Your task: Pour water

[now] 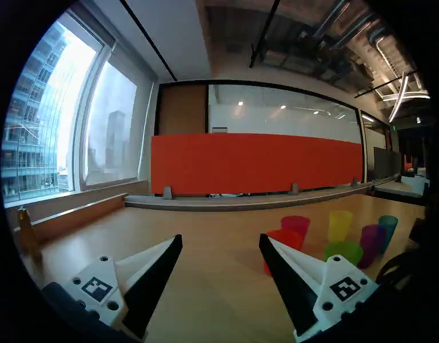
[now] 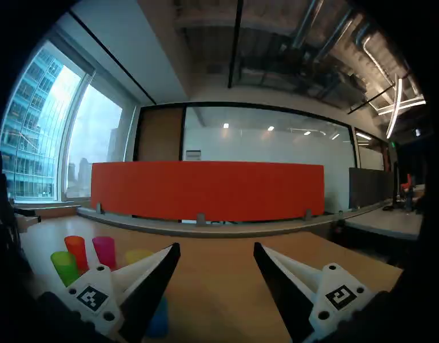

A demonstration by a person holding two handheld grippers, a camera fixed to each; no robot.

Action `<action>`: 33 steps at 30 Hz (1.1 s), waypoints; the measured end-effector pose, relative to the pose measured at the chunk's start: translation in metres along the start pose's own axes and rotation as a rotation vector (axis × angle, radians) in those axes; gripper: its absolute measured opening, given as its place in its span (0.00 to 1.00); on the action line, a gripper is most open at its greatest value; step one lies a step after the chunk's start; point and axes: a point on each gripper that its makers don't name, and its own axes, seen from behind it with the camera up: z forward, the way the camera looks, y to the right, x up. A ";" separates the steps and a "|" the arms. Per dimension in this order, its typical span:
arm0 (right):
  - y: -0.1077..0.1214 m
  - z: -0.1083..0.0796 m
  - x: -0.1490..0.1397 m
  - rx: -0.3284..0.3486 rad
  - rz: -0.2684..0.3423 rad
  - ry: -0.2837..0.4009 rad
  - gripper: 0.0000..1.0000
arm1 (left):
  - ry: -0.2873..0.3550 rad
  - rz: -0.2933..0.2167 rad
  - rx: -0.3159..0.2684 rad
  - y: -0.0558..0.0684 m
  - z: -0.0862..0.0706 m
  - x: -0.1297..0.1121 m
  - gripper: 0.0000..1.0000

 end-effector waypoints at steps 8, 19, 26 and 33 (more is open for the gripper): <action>0.012 0.001 -0.019 -0.021 0.016 -0.025 1.00 | 0.000 0.000 0.000 0.000 0.000 0.000 1.00; 0.011 0.004 -0.032 -0.013 0.037 -0.046 1.00 | 0.000 0.000 0.000 0.000 -0.001 0.000 1.00; 0.010 0.006 -0.037 -0.012 0.039 -0.060 1.00 | 0.000 0.000 0.000 0.000 -0.001 0.000 1.00; 0.008 0.006 -0.044 -0.012 0.019 -0.083 1.00 | 0.000 0.000 -0.001 0.000 -0.001 0.000 1.00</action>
